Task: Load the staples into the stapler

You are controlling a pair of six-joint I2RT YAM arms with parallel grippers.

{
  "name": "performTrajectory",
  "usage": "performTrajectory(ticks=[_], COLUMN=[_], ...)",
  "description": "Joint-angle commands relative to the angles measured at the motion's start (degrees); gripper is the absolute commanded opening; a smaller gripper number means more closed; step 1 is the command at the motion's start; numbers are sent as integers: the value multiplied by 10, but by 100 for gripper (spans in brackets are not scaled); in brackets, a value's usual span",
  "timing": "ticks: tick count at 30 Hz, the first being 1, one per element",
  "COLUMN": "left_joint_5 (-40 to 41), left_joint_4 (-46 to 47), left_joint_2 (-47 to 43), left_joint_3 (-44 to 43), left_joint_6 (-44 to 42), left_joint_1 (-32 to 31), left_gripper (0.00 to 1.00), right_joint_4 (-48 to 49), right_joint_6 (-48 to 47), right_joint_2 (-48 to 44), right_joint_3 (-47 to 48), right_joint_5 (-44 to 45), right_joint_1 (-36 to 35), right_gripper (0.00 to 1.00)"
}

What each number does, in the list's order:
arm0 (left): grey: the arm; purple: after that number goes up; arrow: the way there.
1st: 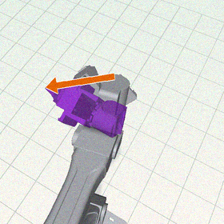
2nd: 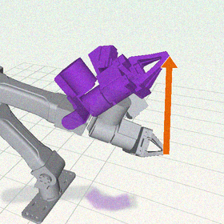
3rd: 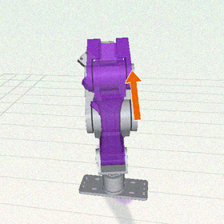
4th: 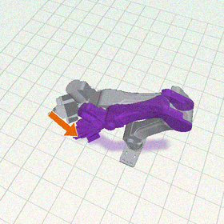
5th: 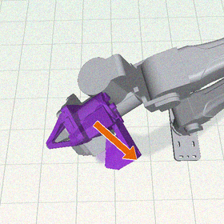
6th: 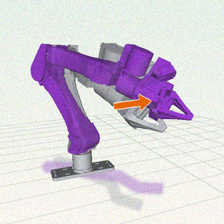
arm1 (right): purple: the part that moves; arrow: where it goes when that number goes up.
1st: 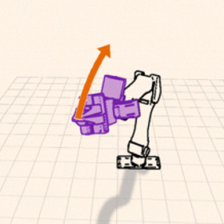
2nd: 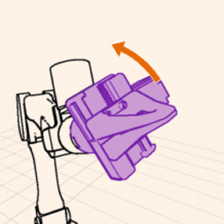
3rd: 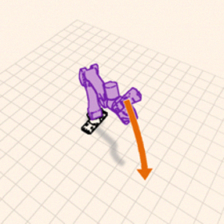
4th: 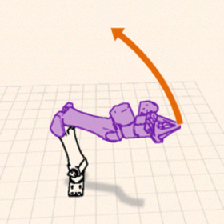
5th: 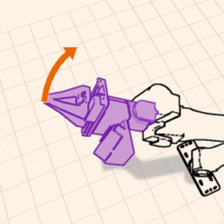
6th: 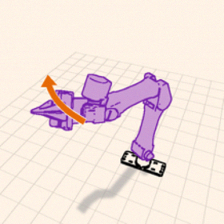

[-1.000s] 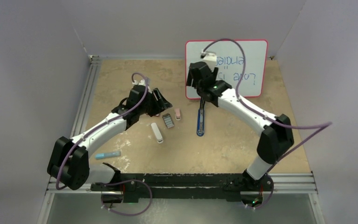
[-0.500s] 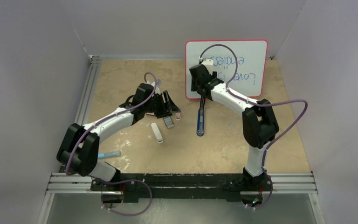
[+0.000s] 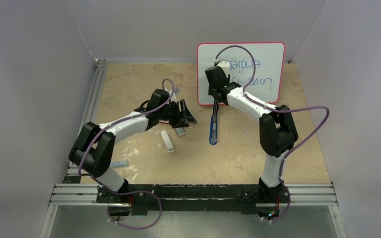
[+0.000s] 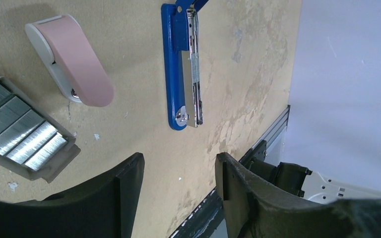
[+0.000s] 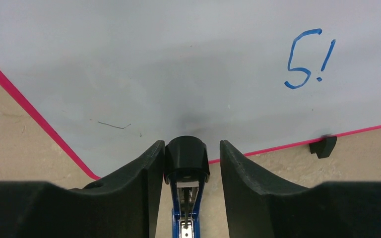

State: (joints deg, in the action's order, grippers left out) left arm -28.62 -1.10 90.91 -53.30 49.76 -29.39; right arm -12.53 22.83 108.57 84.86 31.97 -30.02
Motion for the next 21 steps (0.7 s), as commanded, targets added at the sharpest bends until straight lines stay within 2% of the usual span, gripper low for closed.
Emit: performTrajectory(ticks=[1, 6, 9, 17, 21], left_joint_5=[-29, -35, -34, 26, 39], left_joint_4=[27, 33, 36, 3, -17], left_joint_2=[12, 33, 50, 100, 138], left_joint_3=[-25, -30, -35, -82, -105], left_joint_6=[-7, -2, 3, 13, 9], left_joint_1=[-7, -17, -31, -103, -120], left_gripper=[54, 55, 53, 32, 29], right_joint_4=[15, 24, 25, 41, 45], right_joint_6=[-7, -6, 0, 16, 19], right_joint_2=[-15, -29, -45, -90, -99], right_joint_3=[4, -6, -14, -58, -73], right_joint_5=[-16, -45, -54, -72, -75], right_joint_1=[5, 11, 11, 11, 11], right_gripper=[45, 30, 24, 23, 22])
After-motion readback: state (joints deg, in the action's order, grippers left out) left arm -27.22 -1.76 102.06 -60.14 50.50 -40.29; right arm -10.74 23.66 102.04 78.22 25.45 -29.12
